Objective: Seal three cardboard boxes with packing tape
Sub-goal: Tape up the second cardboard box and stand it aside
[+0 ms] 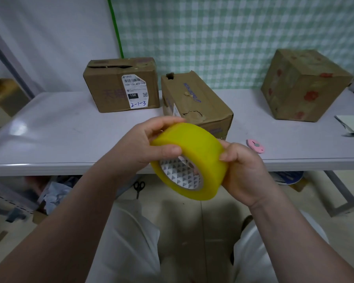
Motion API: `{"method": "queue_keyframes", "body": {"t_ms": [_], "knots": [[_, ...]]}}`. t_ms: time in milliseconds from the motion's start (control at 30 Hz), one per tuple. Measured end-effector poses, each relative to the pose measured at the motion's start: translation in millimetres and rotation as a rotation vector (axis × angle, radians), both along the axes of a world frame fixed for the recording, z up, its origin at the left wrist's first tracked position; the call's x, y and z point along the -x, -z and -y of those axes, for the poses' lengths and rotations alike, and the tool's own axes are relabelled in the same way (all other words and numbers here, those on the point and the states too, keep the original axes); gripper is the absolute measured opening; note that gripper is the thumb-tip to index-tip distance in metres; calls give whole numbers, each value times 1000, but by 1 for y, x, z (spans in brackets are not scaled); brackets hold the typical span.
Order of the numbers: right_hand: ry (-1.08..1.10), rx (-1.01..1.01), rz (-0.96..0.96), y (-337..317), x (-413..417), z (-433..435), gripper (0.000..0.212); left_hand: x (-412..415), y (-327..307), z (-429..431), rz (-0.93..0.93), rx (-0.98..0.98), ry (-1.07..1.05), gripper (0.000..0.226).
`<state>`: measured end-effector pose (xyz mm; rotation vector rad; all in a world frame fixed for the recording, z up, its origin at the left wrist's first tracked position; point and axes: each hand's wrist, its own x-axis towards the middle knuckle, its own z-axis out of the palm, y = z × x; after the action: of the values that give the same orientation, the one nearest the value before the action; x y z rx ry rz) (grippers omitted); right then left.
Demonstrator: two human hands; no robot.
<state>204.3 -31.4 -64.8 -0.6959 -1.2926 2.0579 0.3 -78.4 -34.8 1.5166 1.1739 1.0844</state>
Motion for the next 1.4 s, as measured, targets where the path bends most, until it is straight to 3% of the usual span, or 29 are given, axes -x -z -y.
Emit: {"method": "queue_keyframes", "body": {"t_ms": [100, 167, 233, 333, 567, 767, 1067, 1233, 1400], "knots": [[3, -86, 160, -12, -3, -1, 67, -6, -2, 1, -36, -98, -66, 57], [-29, -267, 321, -25, -2, -2, 49, -14, -5, 2, -277, -221, -127, 58], [-42, -377, 445, -32, 2, -2, 49, -21, -7, 1, -513, -344, -143, 62], [-28, -396, 503, -36, 7, 0, 47, -28, -9, 1, -637, -405, -151, 67], [-63, -306, 562, -41, 4, 1, 44, -32, -8, 5, -651, -406, -151, 62], [-107, -315, 614, -47, 12, 5, 19, -38, -9, 3, -780, -400, -98, 64], [-54, -259, 532, -33, 13, 4, 36, -35, -5, 5, -794, -340, -90, 65], [-138, -215, 460, -26, 8, 1, 52, -33, -10, 4, -791, -322, -68, 66], [-180, -272, 419, -28, 8, 4, 44, -32, -7, 4, -768, -353, -73, 70]]}}
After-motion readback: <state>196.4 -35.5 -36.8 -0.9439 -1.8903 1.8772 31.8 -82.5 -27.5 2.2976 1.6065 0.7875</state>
